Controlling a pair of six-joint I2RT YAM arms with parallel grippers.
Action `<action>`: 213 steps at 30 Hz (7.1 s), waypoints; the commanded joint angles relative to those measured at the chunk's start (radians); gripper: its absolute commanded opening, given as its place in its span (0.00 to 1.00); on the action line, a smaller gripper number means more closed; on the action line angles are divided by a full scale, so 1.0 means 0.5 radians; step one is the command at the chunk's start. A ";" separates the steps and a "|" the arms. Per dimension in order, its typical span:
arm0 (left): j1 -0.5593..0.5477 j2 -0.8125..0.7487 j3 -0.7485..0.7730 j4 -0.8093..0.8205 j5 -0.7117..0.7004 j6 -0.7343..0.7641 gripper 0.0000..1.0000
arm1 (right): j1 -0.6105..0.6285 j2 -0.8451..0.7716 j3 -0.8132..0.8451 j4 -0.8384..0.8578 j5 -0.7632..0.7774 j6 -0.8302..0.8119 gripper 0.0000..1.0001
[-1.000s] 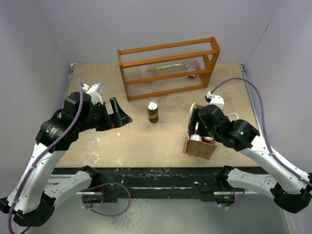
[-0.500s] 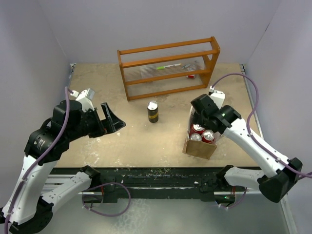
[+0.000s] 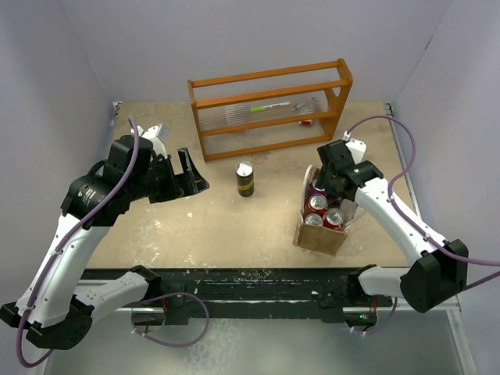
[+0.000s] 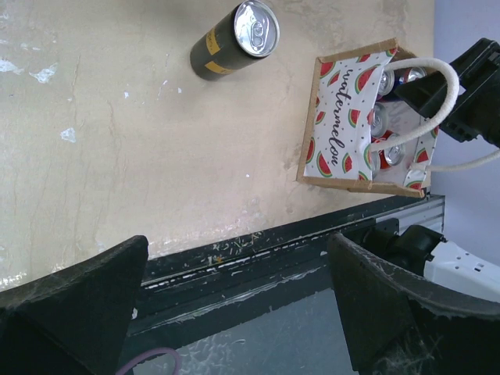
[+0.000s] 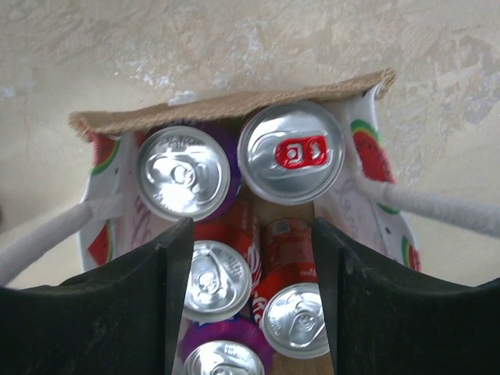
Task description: Take the beverage out of the canvas bag
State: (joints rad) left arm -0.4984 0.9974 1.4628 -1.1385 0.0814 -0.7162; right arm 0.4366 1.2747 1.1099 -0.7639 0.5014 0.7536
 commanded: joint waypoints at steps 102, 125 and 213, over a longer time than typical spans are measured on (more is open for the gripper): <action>0.009 -0.014 0.147 -0.131 0.034 0.325 0.99 | 0.034 0.375 1.322 -0.085 -1.263 -0.476 0.10; 0.009 0.283 0.225 0.008 -0.111 0.402 0.99 | 0.479 0.959 0.968 0.354 -0.102 -0.156 0.12; 0.009 0.220 0.090 0.171 0.214 0.249 0.99 | 0.320 -0.382 0.123 -0.269 -0.007 -0.043 0.71</action>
State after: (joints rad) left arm -0.4984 1.0996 1.4521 -1.0992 0.1802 -0.6083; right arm 0.6891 1.0912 1.2163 -0.9756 0.5133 0.7662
